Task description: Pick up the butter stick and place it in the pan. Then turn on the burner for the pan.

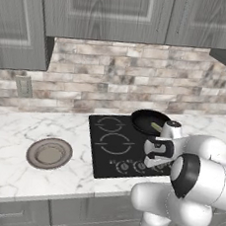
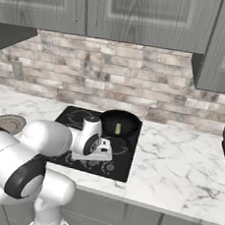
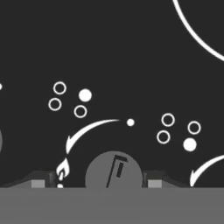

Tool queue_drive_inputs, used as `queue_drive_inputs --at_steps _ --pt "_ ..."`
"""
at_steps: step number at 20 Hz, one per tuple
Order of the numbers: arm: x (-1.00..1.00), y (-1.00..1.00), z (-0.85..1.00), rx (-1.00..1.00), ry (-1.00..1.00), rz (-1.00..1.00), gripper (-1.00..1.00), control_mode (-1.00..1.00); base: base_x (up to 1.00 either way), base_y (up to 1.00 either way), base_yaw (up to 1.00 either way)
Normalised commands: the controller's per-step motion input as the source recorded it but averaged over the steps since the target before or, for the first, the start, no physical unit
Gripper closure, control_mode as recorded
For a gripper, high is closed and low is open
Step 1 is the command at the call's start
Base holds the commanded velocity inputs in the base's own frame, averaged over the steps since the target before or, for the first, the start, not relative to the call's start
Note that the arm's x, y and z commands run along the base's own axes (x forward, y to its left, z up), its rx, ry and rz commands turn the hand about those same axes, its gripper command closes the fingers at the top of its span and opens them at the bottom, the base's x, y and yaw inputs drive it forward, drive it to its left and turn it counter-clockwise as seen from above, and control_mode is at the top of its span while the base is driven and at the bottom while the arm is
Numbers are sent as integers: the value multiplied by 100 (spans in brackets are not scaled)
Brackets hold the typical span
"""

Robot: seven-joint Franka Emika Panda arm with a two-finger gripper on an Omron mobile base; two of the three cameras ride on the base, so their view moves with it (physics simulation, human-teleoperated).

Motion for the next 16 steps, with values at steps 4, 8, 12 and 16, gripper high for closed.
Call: queue_drive_inputs --at_steps 4,8,12,16 --pt "-3 10 -26 0 1 0 100 -100 0 0 0" --pt "-3 3 -32 0 0 3 100 -100 0 0 0" --pt "-4 0 -43 0 -2 11 100 -100 0 0 0" --pt "-11 8 -50 0 -5 20 100 -100 0 0 0"
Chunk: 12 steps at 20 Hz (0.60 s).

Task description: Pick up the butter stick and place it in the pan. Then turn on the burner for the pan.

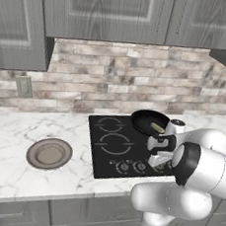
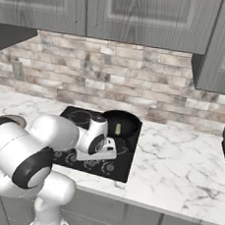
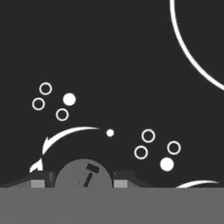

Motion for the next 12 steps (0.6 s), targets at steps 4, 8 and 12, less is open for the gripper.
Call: queue_drive_inputs --at_steps 4,8,12 --pt "-14 20 -56 -1 -7 24 100 -100 0 0 0" --pt "-16 14 -59 -1 -9 24 100 -100 0 0 0" --pt "-23 22 -72 -6 -9 23 100 -100 0 0 0"
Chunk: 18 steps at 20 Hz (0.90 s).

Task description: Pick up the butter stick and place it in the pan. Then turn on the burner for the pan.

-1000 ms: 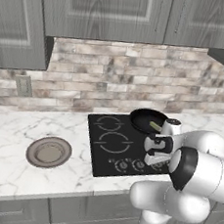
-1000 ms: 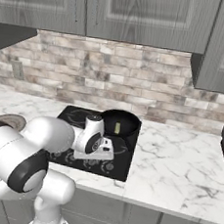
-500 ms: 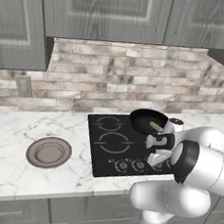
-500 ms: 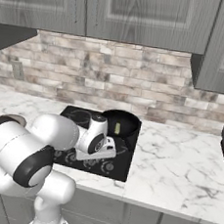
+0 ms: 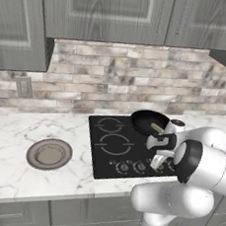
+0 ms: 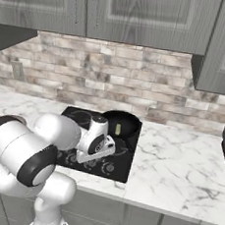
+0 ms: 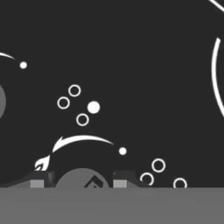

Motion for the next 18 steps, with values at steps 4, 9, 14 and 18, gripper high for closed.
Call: queue_drive_inputs --at_steps 4,9,14,18 --pt "-20 29 -74 -11 -5 21 100 -100 0 0 0" --pt "-11 8 -47 -16 1 5 100 -100 0 0 0" --pt "-68 1 -52 -5 -16 12 100 -100 0 0 0" --pt "-86 0 -51 0 -19 23 100 -100 0 0 0"
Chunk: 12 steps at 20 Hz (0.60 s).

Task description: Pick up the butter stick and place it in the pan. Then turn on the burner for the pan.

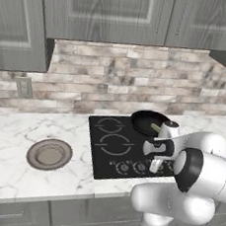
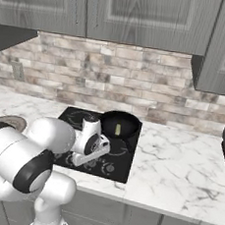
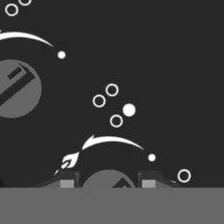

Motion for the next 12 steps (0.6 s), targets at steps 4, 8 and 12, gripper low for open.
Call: queue_drive_inputs --at_steps 4,8,12 --pt "-65 0 -62 -3 -6 27 100 -100 0 0 0" --pt "-23 -5 -59 -7 0 27 100 -100 0 0 0" --pt "-34 -12 -74 -11 -1 32 100 -100 0 0 0"
